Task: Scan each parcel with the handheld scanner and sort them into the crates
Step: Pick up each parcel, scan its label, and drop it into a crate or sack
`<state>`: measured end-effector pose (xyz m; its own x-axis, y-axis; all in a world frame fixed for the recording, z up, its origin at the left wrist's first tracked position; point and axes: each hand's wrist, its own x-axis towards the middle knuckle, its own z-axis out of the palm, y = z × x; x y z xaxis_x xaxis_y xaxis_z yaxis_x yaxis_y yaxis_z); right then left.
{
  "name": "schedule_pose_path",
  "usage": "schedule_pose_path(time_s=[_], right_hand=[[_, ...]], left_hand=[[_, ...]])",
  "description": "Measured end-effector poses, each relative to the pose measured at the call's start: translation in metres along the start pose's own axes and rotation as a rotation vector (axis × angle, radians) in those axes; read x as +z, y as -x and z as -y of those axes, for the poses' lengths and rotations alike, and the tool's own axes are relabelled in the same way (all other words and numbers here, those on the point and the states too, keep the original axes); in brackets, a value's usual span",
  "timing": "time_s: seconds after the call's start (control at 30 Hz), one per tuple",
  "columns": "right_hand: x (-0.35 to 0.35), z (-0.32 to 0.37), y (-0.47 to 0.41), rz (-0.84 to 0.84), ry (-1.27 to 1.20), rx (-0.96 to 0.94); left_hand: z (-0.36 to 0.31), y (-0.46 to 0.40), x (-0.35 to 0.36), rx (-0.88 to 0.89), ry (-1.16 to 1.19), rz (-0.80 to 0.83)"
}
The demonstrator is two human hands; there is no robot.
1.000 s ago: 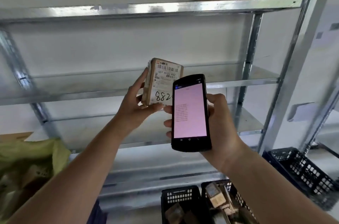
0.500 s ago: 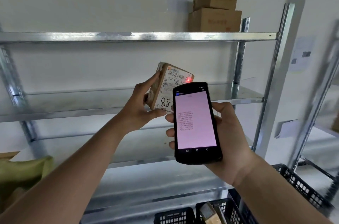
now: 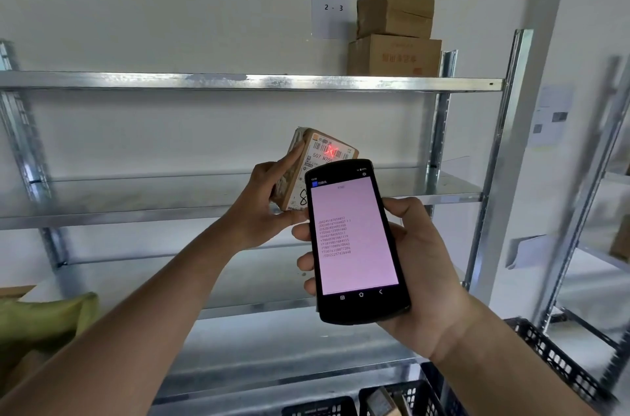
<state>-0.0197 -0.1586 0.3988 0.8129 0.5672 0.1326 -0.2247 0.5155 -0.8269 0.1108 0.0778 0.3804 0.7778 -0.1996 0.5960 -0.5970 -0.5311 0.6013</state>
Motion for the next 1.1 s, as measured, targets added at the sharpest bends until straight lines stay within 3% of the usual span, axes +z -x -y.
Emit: schedule_pose_path(time_s=[0.43, 0.67, 0.87, 1.1], right_hand=[[-0.004, 0.001, 0.012, 0.034, -0.024, -0.012], [-0.008, -0.012, -0.009, -0.038, -0.060, -0.059], [0.012, -0.060, -0.061, 0.018, -0.101, 0.030], [0.095, -0.167, -0.124, 0.101, -0.130, 0.208]], left_hand=[[-0.008, 0.007, 0.002, -0.003, -0.029, -0.022], [-0.013, 0.044, -0.015, -0.060, -0.033, -0.087], [0.031, 0.130, -0.070, -0.307, -0.082, -0.196], [0.088, 0.252, -0.172, -0.566, -0.086, -0.371]])
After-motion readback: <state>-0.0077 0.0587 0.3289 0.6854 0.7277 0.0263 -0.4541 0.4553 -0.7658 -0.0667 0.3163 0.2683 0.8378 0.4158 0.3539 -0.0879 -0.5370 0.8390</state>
